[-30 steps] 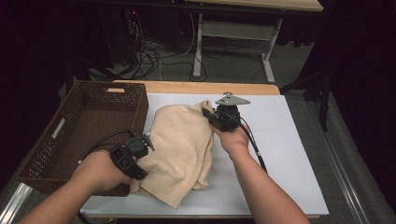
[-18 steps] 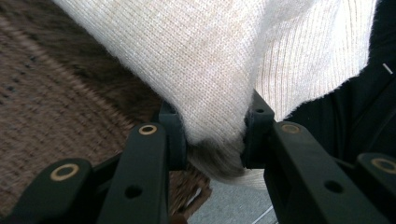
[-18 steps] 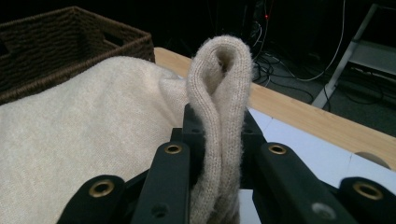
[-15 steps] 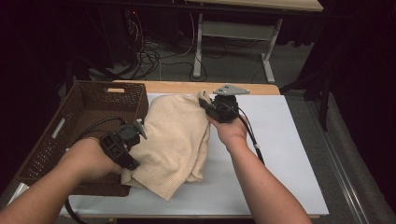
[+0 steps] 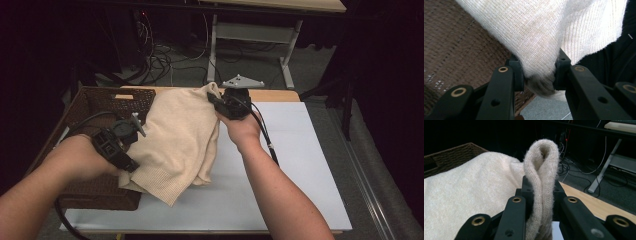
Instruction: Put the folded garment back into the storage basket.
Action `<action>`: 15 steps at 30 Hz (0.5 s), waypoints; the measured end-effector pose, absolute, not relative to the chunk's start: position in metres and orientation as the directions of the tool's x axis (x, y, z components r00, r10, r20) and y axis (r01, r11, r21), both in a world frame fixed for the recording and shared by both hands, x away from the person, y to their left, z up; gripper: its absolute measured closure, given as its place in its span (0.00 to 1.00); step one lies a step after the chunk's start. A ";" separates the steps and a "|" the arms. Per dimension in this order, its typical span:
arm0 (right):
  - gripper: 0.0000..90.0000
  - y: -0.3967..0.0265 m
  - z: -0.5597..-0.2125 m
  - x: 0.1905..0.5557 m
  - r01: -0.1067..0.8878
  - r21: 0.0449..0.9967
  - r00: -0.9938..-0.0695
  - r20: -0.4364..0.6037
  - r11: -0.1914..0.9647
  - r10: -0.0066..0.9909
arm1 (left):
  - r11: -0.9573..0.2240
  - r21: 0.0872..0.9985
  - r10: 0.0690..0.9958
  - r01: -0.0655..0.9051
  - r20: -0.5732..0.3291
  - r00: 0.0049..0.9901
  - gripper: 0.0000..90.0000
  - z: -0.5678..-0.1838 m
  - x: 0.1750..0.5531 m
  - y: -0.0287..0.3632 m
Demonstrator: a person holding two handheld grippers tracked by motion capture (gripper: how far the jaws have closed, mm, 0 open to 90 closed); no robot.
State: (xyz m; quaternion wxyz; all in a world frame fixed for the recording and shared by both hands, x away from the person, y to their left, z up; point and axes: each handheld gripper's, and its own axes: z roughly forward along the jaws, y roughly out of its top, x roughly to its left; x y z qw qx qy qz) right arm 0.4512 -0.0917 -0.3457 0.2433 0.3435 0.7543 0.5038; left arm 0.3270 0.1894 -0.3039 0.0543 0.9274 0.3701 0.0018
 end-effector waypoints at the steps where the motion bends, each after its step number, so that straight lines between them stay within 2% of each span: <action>1: 0.89 -0.090 -0.344 0.451 0.271 0.928 -0.647 -0.022 0.257 0.762 | -0.720 0.103 0.687 0.687 -0.036 0.725 0.73 -0.302 0.327 0.191; 15: 0.89 -0.054 -0.327 0.457 0.239 0.936 -0.676 -0.032 0.259 0.736 | -0.677 0.088 0.733 0.731 -0.016 0.680 0.73 -0.287 0.326 0.225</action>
